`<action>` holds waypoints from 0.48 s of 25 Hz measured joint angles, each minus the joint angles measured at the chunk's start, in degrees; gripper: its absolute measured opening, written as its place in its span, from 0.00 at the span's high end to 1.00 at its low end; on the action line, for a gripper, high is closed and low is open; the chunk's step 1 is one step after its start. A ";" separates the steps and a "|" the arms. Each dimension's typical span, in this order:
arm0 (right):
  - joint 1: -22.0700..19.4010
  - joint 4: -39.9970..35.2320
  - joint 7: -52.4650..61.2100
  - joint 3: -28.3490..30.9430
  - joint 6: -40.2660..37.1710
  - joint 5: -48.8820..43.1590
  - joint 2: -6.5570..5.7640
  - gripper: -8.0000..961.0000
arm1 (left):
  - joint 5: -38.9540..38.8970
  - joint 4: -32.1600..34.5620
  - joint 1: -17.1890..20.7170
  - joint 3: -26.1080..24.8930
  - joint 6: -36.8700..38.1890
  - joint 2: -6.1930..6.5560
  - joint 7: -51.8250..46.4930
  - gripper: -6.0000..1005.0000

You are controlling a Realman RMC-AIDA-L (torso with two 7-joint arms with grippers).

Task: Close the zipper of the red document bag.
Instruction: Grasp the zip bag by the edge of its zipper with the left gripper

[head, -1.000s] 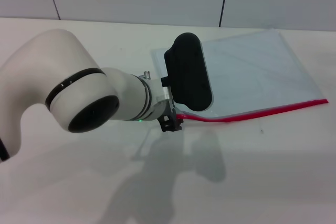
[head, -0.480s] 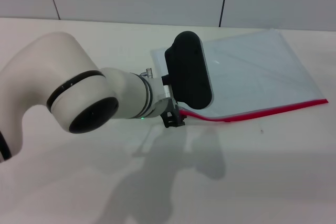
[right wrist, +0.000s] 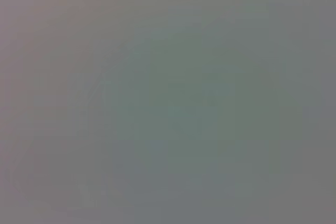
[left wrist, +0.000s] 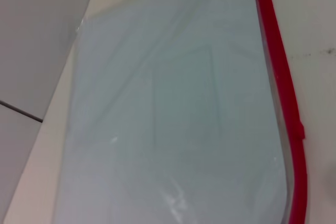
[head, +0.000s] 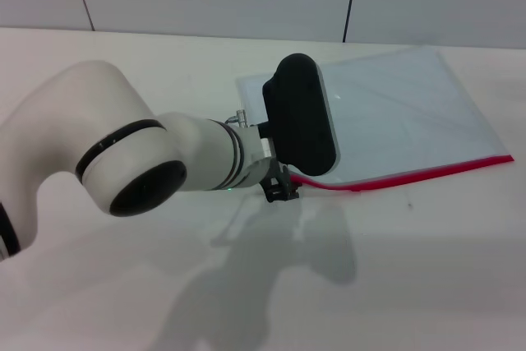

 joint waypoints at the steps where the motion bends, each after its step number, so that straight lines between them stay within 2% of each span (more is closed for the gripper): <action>1: 0.00 0.00 0.00 0.00 0.00 0.00 0.00 0.46 | -0.36 0.21 -0.06 0.01 0.24 0.00 0.00 0.30; 8: 0.00 0.00 0.00 0.00 0.00 0.00 0.00 0.46 | -0.70 1.13 -0.13 0.02 1.39 0.00 -0.01 0.30; 12: -0.02 0.00 0.00 0.00 0.00 0.00 0.02 0.46 | -0.70 1.86 -0.12 0.02 2.20 0.00 -0.05 0.36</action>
